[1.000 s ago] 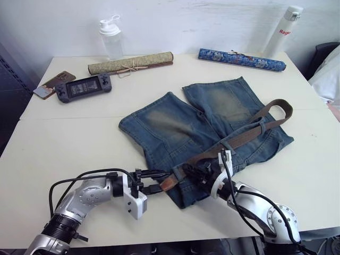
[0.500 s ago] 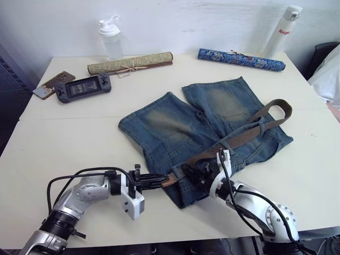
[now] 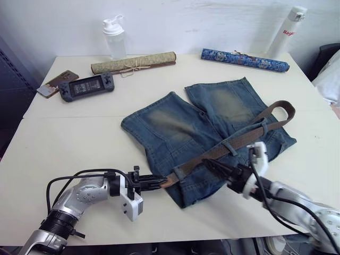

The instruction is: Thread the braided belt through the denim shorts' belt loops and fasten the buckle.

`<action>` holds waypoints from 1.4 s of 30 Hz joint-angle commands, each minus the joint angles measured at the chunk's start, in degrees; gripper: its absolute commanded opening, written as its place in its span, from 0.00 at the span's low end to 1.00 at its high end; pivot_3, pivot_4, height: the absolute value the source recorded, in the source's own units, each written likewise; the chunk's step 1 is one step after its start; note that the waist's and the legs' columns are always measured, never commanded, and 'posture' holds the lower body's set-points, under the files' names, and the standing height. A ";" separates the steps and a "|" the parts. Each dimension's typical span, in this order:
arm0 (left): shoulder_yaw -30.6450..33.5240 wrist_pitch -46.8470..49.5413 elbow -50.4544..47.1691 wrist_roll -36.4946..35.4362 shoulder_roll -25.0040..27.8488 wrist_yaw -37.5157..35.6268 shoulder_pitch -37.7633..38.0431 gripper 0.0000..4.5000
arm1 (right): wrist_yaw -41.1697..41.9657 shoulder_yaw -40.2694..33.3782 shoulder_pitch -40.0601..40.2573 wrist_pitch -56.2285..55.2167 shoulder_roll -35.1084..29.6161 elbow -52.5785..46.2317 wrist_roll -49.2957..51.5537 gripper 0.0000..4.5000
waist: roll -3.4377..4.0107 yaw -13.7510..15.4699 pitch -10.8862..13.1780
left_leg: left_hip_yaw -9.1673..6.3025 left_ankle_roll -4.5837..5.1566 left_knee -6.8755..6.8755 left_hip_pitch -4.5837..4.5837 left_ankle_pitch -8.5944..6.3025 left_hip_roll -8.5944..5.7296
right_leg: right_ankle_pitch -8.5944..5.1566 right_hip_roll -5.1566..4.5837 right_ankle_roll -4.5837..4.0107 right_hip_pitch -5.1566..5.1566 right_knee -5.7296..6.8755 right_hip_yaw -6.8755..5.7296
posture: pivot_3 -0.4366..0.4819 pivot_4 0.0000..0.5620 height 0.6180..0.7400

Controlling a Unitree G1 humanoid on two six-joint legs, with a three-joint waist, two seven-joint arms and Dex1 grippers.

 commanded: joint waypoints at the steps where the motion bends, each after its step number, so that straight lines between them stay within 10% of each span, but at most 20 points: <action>1: -0.34 1.42 -2.40 -2.23 0.46 -0.20 -0.65 0.00 | 12.60 1.74 2.06 -3.31 -4.08 -4.03 -18.13 0.85 | -0.01 -0.14 0.00 | 0.00 -0.02 -0.01 0.01 0.01 0.03 | 0.00 0.04 0.00 0.01 0.00 -0.01 | 0.48 0.27 0.82; 5: -0.44 2.68 -3.23 -2.86 0.34 -0.68 -1.21 0.00 | 17.97 2.78 3.97 -7.47 -3.21 -3.88 -28.57 0.68 | -0.03 0.01 0.01 | 0.01 -0.22 0.00 0.02 0.13 0.00 | 0.00 0.03 0.00 0.00 0.00 -0.16 | 0.48 0.27 0.82; 11: -0.41 4.26 -5.07 -3.72 0.31 -1.40 -1.33 0.00 | 20.63 7.62 4.43 -11.23 -1.87 -1.31 -44.69 0.01 | -0.03 0.03 0.01 | 0.03 -0.23 0.05 0.02 0.13 -0.02 | 0.02 0.00 0.03 0.04 0.00 -0.40 | 0.48 0.27 0.82; 24: 3.89 -0.99 -3.21 -4.37 6.72 -0.99 2.76 0.00 | 18.45 16.43 1.30 -2.72 7.45 7.46 -57.44 0.01 | -0.57 -1.08 -0.32 | 0.00 -0.35 0.00 0.23 0.13 0.12 | 0.01 0.08 -0.02 0.16 0.02 -0.40 | 0.48 0.27 0.82; 34: 16.29 -27.57 36.72 9.83 27.84 7.06 8.70 0.00 | 19.04 15.14 -1.28 0.33 10.85 8.52 -59.49 0.01 | -0.92 -1.75 -0.60 | -0.02 -0.35 -0.06 0.29 -0.12 0.42 | -0.07 0.14 -0.36 0.05 0.07 -0.45 | 0.48 0.27 0.82; 42: 8.50 -13.92 48.22 39.83 39.28 42.53 7.22 0.00 | 20.10 15.52 -2.26 1.30 12.69 8.12 -60.64 0.01 | -1.08 -1.70 -0.97 | 0.04 -0.40 -0.15 0.39 -0.20 0.46 | -0.09 0.15 -0.40 0.02 0.14 -0.52 | 0.48 0.27 0.82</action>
